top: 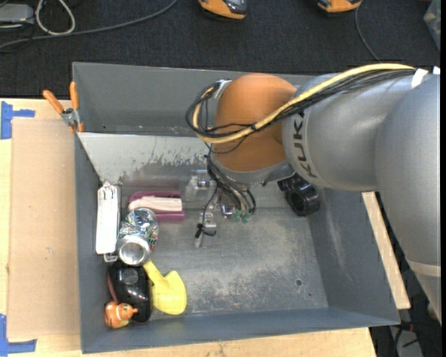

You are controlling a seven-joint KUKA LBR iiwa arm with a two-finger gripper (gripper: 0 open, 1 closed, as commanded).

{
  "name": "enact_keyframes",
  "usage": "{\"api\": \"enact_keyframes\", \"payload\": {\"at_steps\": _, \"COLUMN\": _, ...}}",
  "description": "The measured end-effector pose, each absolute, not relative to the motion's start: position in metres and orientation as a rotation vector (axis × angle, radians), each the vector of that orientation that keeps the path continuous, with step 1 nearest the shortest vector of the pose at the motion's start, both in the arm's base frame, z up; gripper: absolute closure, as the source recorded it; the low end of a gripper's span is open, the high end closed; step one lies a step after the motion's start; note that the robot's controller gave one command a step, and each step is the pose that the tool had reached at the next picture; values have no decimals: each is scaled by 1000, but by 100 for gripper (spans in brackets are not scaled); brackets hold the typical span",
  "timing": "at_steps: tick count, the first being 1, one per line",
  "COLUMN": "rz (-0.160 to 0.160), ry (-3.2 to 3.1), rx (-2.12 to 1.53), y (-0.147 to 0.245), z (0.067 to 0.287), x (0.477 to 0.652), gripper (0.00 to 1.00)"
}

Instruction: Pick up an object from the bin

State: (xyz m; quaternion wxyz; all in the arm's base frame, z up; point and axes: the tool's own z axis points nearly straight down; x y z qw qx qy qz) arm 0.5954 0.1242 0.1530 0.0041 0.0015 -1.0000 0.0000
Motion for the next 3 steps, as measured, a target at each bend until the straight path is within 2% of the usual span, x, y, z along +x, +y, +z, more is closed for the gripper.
{"api": "enact_keyframes", "payload": {"at_steps": 1, "rz": -1, "ry": -3139, "rx": 3, "y": 124, "z": 157, "x": 597, "gripper": 0}}
{"api": "enact_keyframes", "payload": {"at_steps": 2, "rz": -2, "ry": -3137, "rx": 92, "y": 111, "z": 197, "x": 610, "gripper": 0}}
{"api": "enact_keyframes", "payload": {"at_steps": 3, "rz": -3, "ry": -3140, "rx": 22, "y": 115, "z": 163, "x": 594, "gripper": 0}}
